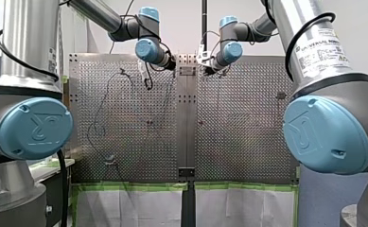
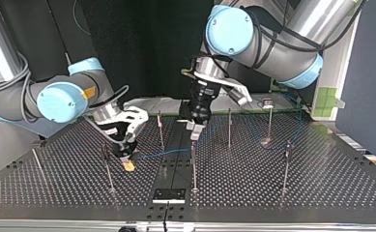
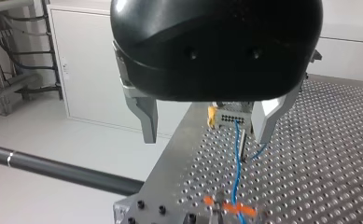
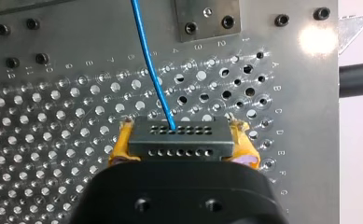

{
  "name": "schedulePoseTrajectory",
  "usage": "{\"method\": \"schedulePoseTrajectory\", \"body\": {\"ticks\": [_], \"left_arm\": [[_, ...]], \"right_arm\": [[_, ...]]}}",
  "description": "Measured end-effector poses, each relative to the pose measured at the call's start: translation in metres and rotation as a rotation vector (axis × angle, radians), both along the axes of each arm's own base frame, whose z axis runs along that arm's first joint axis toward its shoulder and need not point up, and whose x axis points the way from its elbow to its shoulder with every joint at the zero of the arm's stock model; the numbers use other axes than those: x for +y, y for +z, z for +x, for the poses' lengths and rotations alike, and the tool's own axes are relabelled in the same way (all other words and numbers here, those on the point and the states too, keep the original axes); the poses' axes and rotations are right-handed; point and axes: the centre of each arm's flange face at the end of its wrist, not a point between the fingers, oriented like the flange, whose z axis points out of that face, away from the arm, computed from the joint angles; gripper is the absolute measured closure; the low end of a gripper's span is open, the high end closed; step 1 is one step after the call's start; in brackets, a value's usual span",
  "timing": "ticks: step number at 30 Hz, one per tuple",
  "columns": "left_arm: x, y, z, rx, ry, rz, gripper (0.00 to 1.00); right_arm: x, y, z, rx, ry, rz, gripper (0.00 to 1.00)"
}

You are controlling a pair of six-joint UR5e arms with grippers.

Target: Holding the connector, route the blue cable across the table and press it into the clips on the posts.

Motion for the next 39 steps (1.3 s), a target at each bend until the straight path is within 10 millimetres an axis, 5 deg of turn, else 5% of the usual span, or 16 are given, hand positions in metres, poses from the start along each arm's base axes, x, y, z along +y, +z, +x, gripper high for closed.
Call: {"method": "schedulePoseTrajectory", "body": {"ticks": [17, 39], "left_arm": [[-0.054, 0.013, -0.013, 0.010, 0.025, 0.083, 0.00], [-0.092, 0.011, 0.028, 0.036, 0.072, 0.120, 0.00]], "right_arm": [[-0.006, 0.000, -0.007, -0.003, -0.012, 0.000, 1.00], [-0.007, 0.001, -0.007, -0.007, -0.006, 0.001, 1.00]]}}
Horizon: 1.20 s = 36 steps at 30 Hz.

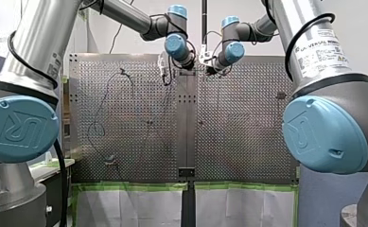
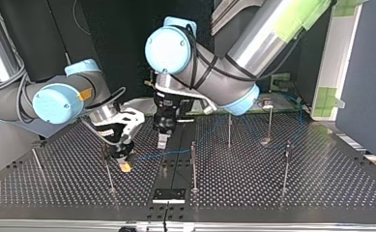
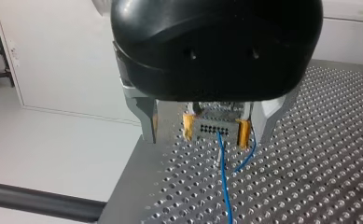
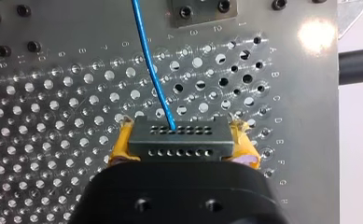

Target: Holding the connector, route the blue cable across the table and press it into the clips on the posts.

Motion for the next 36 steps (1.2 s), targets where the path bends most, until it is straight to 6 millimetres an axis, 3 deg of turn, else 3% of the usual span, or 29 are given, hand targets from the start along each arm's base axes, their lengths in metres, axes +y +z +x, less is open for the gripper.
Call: {"method": "schedulePoseTrajectory", "body": {"ticks": [8, 18, 24, 34, 35, 36], "left_arm": [[0.001, -0.012, 0.022, 0.013, 0.016, 0.008, 0.00], [-0.016, -0.028, 0.049, 0.010, 0.029, 0.011, 0.00], [-0.015, -0.033, 0.067, 0.004, 0.051, 0.007, 0.00], [-0.007, -0.034, 0.076, 0.009, 0.065, 0.010, 0.00], [-0.007, -0.034, 0.076, 0.008, 0.063, 0.009, 0.12], [-0.007, -0.034, 0.076, 0.007, 0.060, 0.008, 0.12]], "right_arm": [[0.000, 0.000, 0.000, 0.001, 0.000, -0.001, 1.00], [0.001, 0.000, 0.001, 0.002, 0.004, 0.000, 1.00], [0.001, 0.001, 0.001, 0.002, 0.004, -0.002, 1.00], [0.002, 0.001, 0.001, 0.000, 0.008, 0.000, 1.00], [0.002, 0.001, 0.001, -0.001, 0.009, 0.000, 1.00], [0.002, 0.001, 0.001, -0.001, 0.009, 0.000, 1.00]]}}
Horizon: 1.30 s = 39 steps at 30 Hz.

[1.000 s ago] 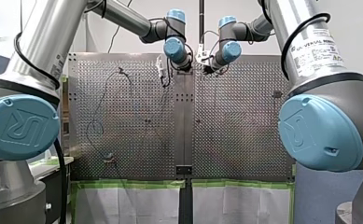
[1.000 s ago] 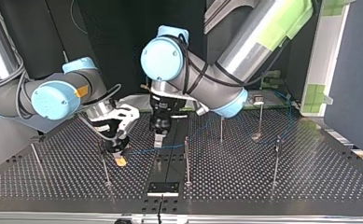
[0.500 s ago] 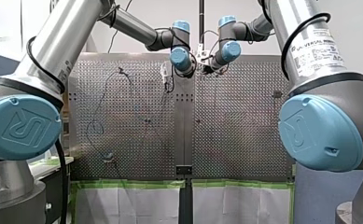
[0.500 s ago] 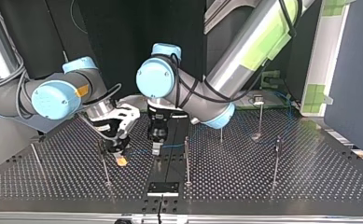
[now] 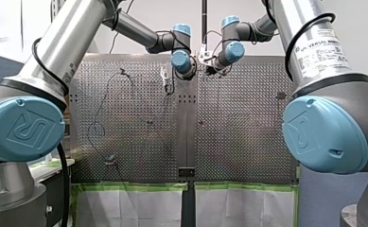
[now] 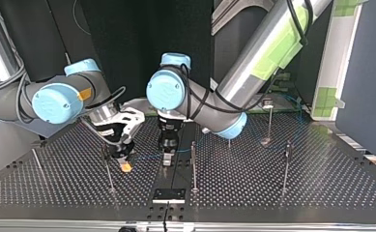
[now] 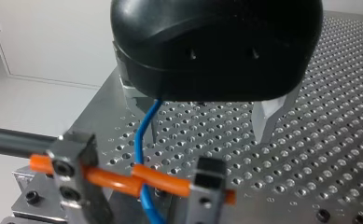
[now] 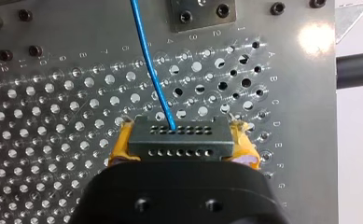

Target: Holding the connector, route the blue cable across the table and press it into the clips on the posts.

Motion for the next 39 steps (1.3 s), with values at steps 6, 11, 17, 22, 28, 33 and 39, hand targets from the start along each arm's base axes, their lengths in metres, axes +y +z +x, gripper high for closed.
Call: {"method": "schedulePoseTrajectory", "body": {"ticks": [6, 11, 17, 22, 28, 33, 39], "left_arm": [[-0.001, 0.000, 0.000, 0.001, -0.006, -0.003, 0.69], [0.000, -0.001, -0.002, 0.006, 0.015, 0.001, 1.00], [0.001, -0.003, -0.006, 0.014, 0.051, 0.010, 1.00], [0.001, -0.012, -0.013, 0.033, 0.081, 0.026, 1.00], [-0.002, -0.035, -0.033, 0.087, 0.104, 0.068, 1.00], [-0.005, -0.052, -0.047, 0.100, 0.124, 0.065, 1.00], [-0.008, -0.074, -0.059, 0.103, 0.129, 0.038, 1.00]], "right_arm": [[0.001, 0.001, 0.000, -0.002, 0.003, 0.000, 1.00], [0.002, 0.001, 0.001, -0.003, 0.010, 0.000, 1.00], [0.004, 0.002, 0.003, -0.003, 0.015, 0.001, 1.00], [0.006, 0.000, 0.004, 0.000, 0.020, 0.006, 1.00], [0.014, -0.017, 0.007, 0.023, 0.030, 0.039, 1.00], [0.020, -0.038, 0.005, 0.046, 0.031, 0.074, 1.00], [0.026, -0.065, -0.002, 0.089, 0.028, 0.112, 1.00]]}}
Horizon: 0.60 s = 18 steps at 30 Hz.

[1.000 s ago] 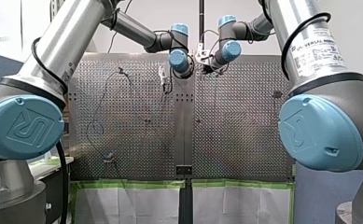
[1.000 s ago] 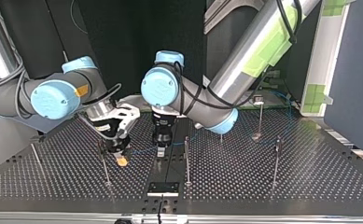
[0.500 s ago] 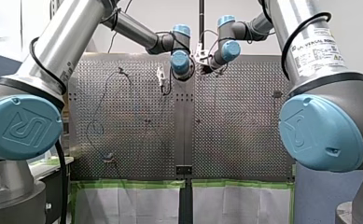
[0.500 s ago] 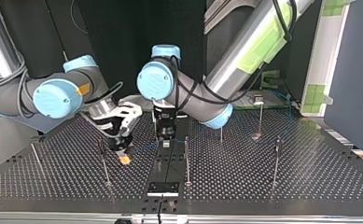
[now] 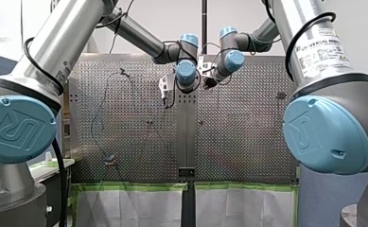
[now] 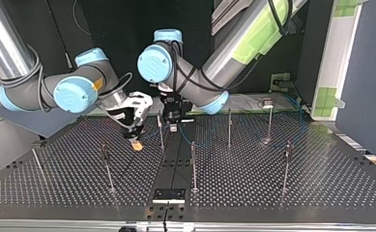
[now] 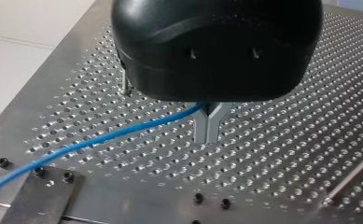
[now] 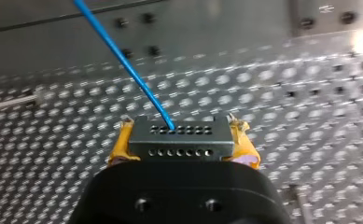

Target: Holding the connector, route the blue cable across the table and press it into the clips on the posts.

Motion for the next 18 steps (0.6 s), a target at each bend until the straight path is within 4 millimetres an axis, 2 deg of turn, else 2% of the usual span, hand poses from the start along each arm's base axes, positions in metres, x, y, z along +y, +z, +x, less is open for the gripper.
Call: {"method": "schedulePoseTrajectory", "body": {"ticks": [9, 18], "left_arm": [[0.004, -0.033, -0.010, 0.001, -0.003, -0.020, 1.00], [0.010, -0.062, -0.017, 0.004, -0.029, -0.029, 1.00]], "right_arm": [[0.008, -0.038, -0.014, 0.071, -0.007, 0.042, 1.00], [0.016, -0.064, -0.025, 0.100, -0.010, 0.062, 1.00]]}}
